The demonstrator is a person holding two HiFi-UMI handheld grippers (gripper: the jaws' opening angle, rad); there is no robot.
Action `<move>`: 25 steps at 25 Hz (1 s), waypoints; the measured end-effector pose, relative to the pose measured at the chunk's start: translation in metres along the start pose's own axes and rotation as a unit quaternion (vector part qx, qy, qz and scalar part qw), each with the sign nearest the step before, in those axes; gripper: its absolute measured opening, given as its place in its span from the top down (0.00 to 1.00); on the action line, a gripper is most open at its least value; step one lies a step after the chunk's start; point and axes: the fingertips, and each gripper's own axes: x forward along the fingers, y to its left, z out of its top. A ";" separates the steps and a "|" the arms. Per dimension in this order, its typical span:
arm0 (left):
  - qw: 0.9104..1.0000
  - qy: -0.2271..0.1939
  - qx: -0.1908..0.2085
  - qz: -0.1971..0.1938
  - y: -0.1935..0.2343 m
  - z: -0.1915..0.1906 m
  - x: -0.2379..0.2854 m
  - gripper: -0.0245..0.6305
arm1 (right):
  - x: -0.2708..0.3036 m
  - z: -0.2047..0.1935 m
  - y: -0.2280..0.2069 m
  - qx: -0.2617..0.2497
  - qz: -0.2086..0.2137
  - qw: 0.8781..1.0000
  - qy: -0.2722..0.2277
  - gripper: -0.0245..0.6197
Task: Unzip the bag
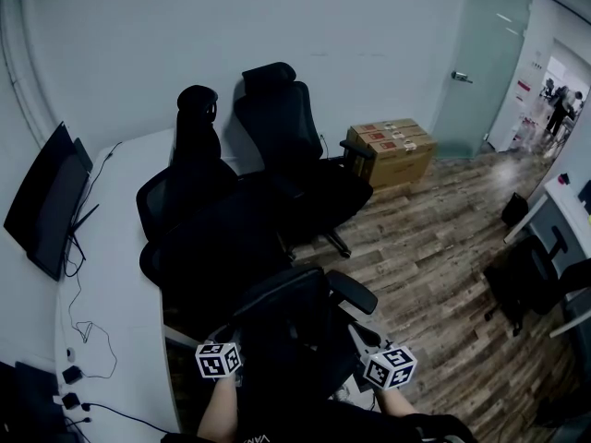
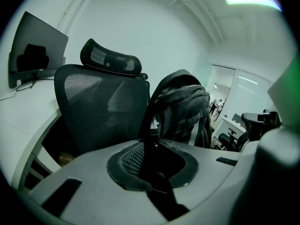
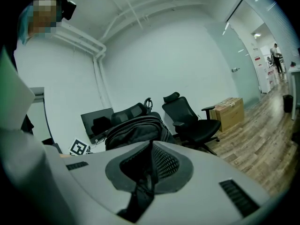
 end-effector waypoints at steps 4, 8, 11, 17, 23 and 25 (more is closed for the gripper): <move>1.000 0.001 0.001 -0.001 -0.001 -0.001 0.000 0.88 | 0.001 -0.003 0.001 -0.003 -0.001 1.000 0.005 0.89; 1.000 0.002 0.002 -0.002 0.000 -0.001 0.000 0.88 | 0.003 -0.002 0.002 -0.006 0.000 1.000 0.006 0.89; 1.000 0.002 0.001 -0.001 -0.001 -0.002 0.000 0.88 | 0.002 -0.002 0.002 -0.008 0.001 1.000 0.007 0.89; 1.000 0.002 0.000 0.001 0.000 -0.001 0.000 0.88 | 0.004 0.000 0.003 -0.010 0.005 1.000 0.006 0.89; 1.000 0.000 -0.001 0.002 -0.001 -0.002 0.000 0.88 | 0.004 -0.002 0.002 -0.011 0.006 1.000 0.009 0.90; 1.000 0.000 -0.001 0.001 -0.001 -0.002 0.000 0.88 | 0.005 -0.003 0.002 -0.011 0.007 1.000 0.009 0.90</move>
